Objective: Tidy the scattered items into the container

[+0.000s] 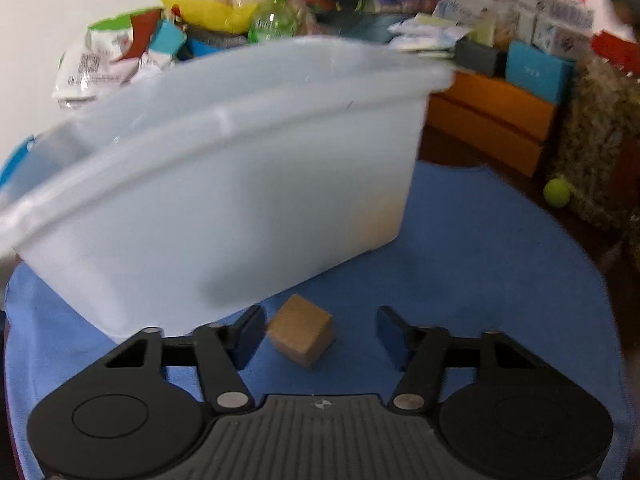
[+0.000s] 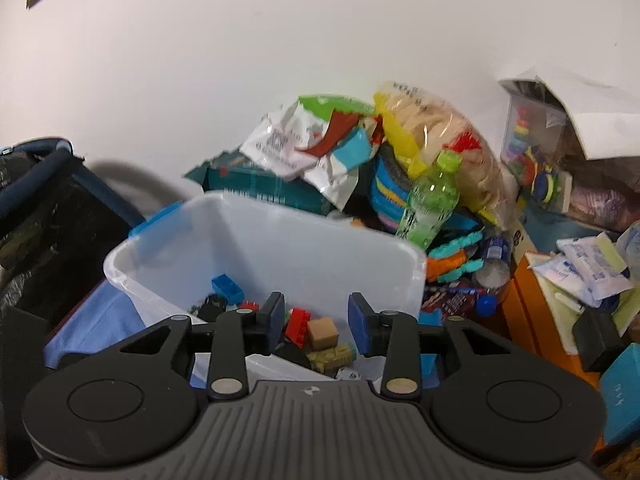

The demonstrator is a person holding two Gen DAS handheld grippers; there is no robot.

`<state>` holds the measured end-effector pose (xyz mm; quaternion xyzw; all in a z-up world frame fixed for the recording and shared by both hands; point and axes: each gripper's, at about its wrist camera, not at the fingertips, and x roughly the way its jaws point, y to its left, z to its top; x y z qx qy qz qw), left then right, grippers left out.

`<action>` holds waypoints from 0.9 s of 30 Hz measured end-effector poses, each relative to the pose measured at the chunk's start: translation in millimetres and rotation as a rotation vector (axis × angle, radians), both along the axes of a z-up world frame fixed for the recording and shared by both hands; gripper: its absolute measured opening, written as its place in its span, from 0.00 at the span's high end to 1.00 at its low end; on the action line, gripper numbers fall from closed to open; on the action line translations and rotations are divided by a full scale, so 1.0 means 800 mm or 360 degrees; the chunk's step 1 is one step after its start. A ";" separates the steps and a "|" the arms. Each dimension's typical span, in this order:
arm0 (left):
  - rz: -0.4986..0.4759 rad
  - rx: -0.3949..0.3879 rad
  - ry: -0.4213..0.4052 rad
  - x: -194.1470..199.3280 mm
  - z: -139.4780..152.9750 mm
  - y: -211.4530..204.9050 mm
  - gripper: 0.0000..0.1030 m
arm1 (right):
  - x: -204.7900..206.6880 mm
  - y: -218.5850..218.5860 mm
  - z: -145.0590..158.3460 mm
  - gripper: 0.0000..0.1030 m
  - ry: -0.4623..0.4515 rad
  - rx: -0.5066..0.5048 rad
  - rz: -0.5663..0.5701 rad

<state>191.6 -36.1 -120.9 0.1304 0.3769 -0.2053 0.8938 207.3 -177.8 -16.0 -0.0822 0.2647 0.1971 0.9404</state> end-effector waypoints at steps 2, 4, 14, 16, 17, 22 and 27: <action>0.0036 -0.0005 -0.0005 0.006 0.000 0.006 0.56 | -0.004 -0.003 0.006 0.62 -0.0021 0.0017 -0.0009; 0.0058 -0.0031 0.0013 0.009 0.005 0.012 0.62 | -0.006 -0.006 0.010 0.62 -0.0035 0.0039 -0.0017; 0.0079 -0.0063 0.0013 -0.001 0.016 0.029 0.64 | -0.011 -0.001 0.011 0.62 -0.0033 0.0073 -0.0008; 0.0147 -0.0150 0.0085 0.011 0.013 0.032 0.49 | -0.015 -0.001 0.010 0.62 -0.0029 0.0067 0.0000; 0.0179 -0.0183 0.0106 0.013 0.010 0.032 0.44 | -0.017 -0.001 0.009 0.62 -0.0028 0.0062 0.0002; 0.0206 -0.0166 0.0142 0.025 -0.010 0.011 0.43 | -0.022 -0.010 0.006 0.62 -0.0006 0.0068 -0.0029; 0.0211 -0.0129 0.0157 0.030 -0.017 0.004 0.69 | -0.025 -0.015 0.007 0.62 -0.0008 0.0066 -0.0040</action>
